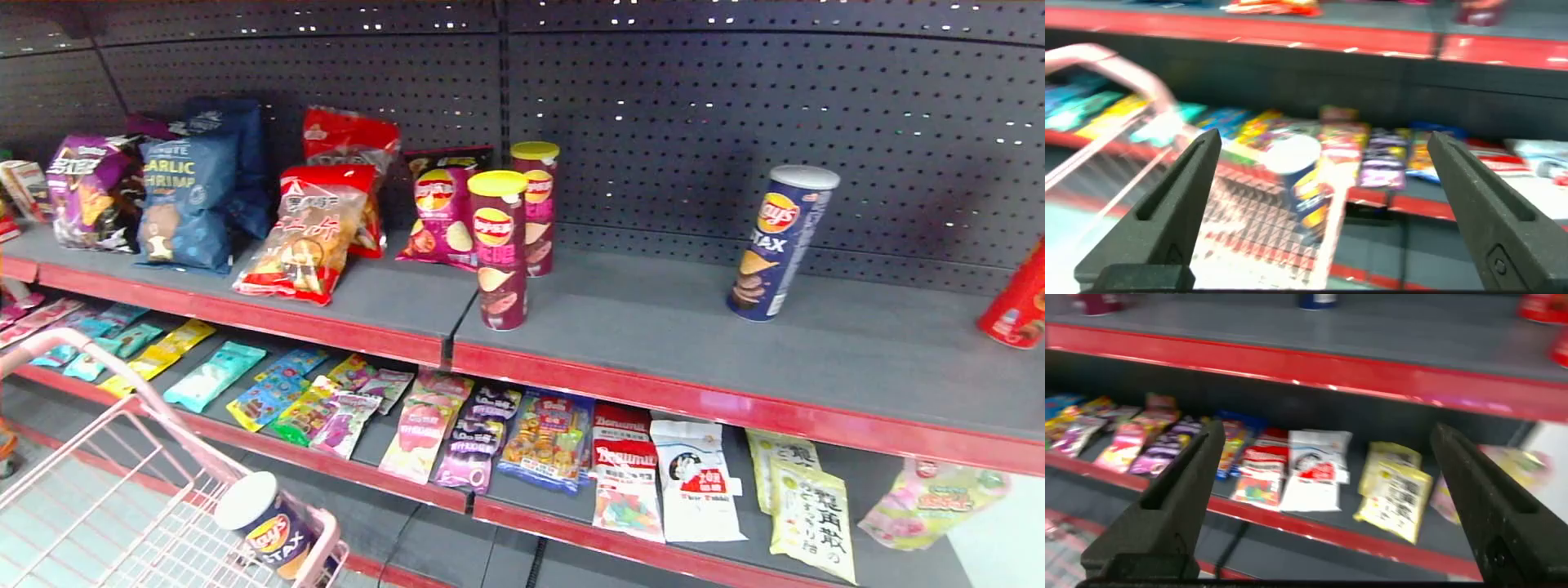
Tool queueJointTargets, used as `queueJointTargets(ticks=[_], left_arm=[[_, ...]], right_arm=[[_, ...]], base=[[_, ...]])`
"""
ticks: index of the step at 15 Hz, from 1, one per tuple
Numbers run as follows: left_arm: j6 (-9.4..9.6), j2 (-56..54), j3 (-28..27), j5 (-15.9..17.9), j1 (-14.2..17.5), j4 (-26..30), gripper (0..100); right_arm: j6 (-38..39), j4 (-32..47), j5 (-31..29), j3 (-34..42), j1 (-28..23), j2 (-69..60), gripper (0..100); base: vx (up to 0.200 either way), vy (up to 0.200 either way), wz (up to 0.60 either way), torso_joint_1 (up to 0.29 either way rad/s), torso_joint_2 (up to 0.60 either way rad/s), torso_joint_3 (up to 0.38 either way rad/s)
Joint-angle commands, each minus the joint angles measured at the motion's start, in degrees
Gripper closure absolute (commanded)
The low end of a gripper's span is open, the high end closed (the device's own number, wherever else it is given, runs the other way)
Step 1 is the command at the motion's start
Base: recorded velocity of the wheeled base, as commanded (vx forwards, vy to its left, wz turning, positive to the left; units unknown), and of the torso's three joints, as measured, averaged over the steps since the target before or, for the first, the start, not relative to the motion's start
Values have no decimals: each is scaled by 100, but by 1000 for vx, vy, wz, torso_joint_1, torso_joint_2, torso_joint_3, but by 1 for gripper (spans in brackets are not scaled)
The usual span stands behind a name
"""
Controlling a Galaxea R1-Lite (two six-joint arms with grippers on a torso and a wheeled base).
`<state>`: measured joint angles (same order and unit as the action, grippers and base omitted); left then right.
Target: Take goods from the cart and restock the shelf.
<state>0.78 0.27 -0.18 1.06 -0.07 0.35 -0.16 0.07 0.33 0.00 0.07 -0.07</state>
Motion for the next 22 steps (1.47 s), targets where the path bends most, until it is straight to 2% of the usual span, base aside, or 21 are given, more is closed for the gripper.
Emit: queueJointTargets(ticks=[1,7,12,22], left_arm=[[1,8,1,-1,-1,0,0],[1,8,1,-1,-1,0,0],[1,8,1,-1,-1,0,0],[1,8,1,8,-1,9,0]], right_arm=[[-2,-7,2,0,1,7,0],[16,1,2,0,1,7,0],[42,-7,2,0,1,7,0],[42,-7,2,0,1,7,0]], base=[[0,0,600,2,2,7],[0,0,600,5,1,5],[0,0,0,-11,17,13],[0,0,0,-155,384,224]])
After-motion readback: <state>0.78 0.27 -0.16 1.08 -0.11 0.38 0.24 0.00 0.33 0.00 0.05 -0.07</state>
